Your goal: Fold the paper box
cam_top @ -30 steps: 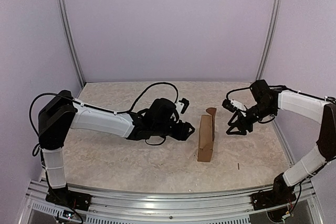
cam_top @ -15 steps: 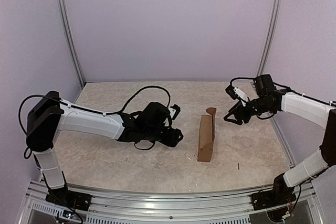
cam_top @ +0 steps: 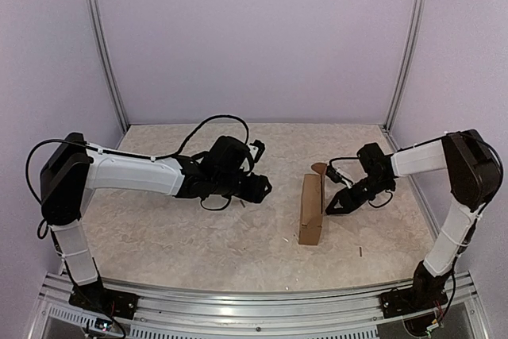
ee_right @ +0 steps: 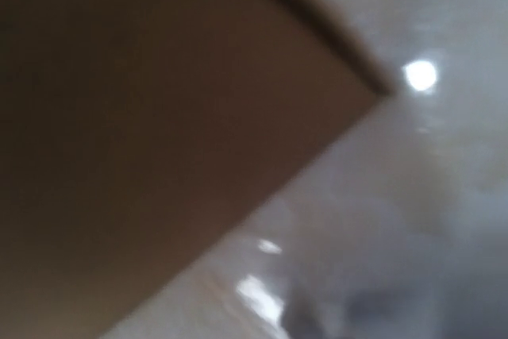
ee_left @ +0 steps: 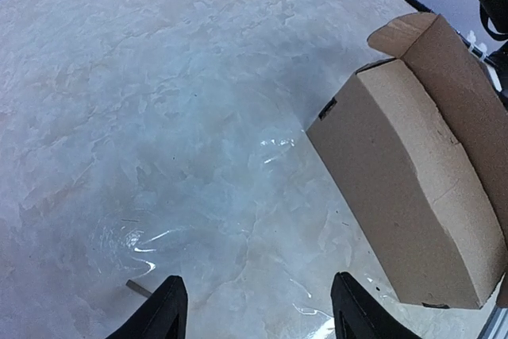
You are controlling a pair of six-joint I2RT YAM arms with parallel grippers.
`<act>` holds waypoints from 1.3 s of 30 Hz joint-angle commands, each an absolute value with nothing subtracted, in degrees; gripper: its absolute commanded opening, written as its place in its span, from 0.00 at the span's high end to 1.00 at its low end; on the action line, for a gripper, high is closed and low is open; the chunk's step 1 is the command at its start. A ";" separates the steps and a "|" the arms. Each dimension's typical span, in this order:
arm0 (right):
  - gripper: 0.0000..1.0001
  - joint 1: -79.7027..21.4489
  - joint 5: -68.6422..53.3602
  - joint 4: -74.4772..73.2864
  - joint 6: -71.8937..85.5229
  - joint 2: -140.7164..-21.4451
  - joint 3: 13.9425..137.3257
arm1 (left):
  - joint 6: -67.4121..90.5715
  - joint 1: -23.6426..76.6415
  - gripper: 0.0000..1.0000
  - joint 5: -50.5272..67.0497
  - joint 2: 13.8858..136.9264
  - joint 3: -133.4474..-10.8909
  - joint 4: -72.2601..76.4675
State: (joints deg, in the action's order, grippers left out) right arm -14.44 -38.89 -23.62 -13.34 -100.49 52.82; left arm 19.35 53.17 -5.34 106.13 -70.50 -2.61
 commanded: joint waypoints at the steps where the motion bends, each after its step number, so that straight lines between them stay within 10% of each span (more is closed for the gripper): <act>1: 0.73 -20.49 -40.32 -20.40 -11.91 -104.81 54.01 | 19.57 53.26 0.39 -5.16 105.47 -70.00 -3.39; 24: 0.68 -16.16 -40.87 -22.60 -14.85 -104.91 56.89 | 21.62 57.38 0.49 -7.41 106.03 -68.89 -9.77; 39: 0.63 8.35 -46.70 -21.58 -15.58 -93.18 56.07 | 12.62 52.37 0.51 2.35 131.65 -112.24 -23.44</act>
State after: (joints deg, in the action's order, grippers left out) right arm 3.05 -44.21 -21.06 -14.90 -94.72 56.38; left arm 15.92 53.80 -3.18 123.70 -102.08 -16.75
